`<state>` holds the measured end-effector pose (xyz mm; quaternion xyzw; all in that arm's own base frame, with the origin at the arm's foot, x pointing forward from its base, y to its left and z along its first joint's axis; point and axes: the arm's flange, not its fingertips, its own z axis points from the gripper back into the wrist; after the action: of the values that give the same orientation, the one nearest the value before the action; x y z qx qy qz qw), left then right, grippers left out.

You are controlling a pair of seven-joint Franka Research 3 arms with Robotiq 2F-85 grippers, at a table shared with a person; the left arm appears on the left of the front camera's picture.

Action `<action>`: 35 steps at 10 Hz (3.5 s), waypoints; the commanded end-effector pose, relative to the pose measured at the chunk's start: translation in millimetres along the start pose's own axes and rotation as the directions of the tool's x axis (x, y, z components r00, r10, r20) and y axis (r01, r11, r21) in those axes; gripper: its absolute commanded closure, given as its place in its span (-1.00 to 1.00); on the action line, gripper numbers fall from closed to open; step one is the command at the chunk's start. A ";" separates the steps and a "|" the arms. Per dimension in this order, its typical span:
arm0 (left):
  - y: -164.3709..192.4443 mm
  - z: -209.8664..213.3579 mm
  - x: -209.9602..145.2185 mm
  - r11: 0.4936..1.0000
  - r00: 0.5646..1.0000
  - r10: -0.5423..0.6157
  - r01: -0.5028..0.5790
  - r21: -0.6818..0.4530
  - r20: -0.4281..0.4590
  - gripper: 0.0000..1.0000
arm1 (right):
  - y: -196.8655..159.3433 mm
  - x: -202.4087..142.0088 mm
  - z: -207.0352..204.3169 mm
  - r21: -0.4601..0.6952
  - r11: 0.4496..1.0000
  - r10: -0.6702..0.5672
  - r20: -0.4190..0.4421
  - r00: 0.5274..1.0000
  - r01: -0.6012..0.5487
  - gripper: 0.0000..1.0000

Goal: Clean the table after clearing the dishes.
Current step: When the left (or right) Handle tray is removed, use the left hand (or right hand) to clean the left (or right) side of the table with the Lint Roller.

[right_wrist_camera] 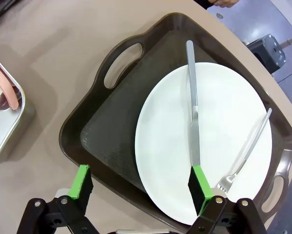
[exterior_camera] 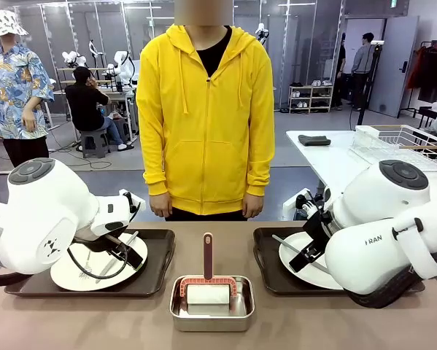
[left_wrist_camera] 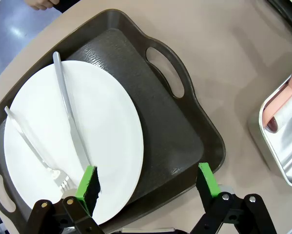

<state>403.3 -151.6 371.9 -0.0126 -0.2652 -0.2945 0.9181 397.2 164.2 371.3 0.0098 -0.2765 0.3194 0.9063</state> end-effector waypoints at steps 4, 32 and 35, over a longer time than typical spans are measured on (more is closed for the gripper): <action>0.4 0.0 -0.1 1.000 1.000 0.001 -0.001 0.000 0.000 -1.00 | 0.4 0.1 0.0 0.001 1.000 -0.001 0.000 1.000 0.001 -1.00; 338.9 156.9 -270.9 0.263 0.667 0.738 -0.426 -0.865 -0.104 -1.00 | -306.0 -224.1 125.8 0.818 0.252 -0.765 -0.158 0.625 0.516 -1.00; 342.2 156.4 -273.7 0.266 0.654 0.746 -0.463 -0.846 -0.123 -1.00 | -309.4 -232.2 128.8 0.810 0.240 -0.792 -0.155 0.591 0.534 -1.00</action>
<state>324.9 302.4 410.6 -0.5938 -0.2124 -0.0058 0.7760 361.2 -241.4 405.0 0.5717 -0.2025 -0.0106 0.7950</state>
